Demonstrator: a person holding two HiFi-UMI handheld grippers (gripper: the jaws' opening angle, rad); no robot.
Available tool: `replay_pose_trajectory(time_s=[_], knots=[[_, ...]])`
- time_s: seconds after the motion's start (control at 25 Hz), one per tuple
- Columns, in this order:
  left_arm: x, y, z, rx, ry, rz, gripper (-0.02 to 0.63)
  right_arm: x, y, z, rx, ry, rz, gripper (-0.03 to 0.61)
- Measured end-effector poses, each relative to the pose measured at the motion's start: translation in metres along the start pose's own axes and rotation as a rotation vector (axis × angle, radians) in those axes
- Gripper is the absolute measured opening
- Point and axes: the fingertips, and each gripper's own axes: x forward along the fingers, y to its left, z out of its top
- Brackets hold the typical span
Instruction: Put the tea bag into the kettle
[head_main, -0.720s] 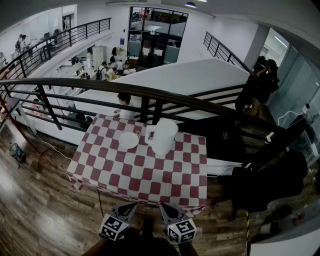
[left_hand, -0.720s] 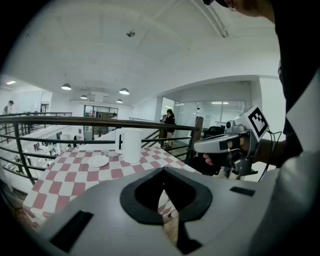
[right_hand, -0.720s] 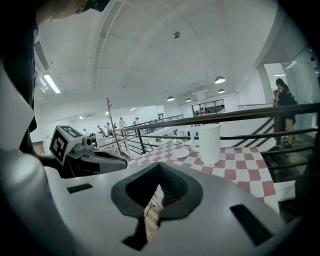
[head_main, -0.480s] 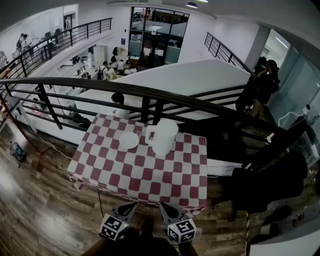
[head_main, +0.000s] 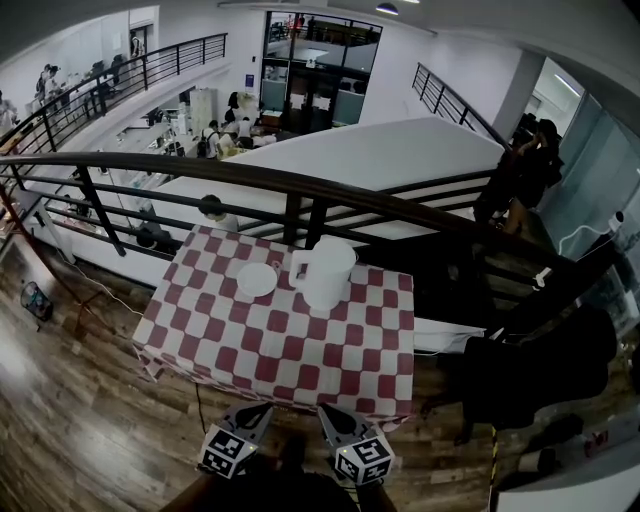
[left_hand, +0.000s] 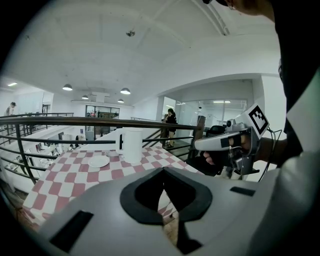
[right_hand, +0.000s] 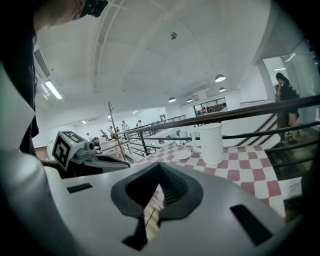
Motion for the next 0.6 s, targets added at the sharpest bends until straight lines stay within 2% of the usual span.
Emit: replay_pose_trajectory(time_s=[0.44,0.6], knots=[[0.027,0.009,0.017,0.006,-0.009,0.041,0.005,0.0,-0.036,0.005,0.012,0.014,-0.006,0.011],[0.043,0.018,0.026,0.031,-0.03,0.07,0.006,0.004,-0.053,0.008,0.001,-0.005,0.004,0.011]])
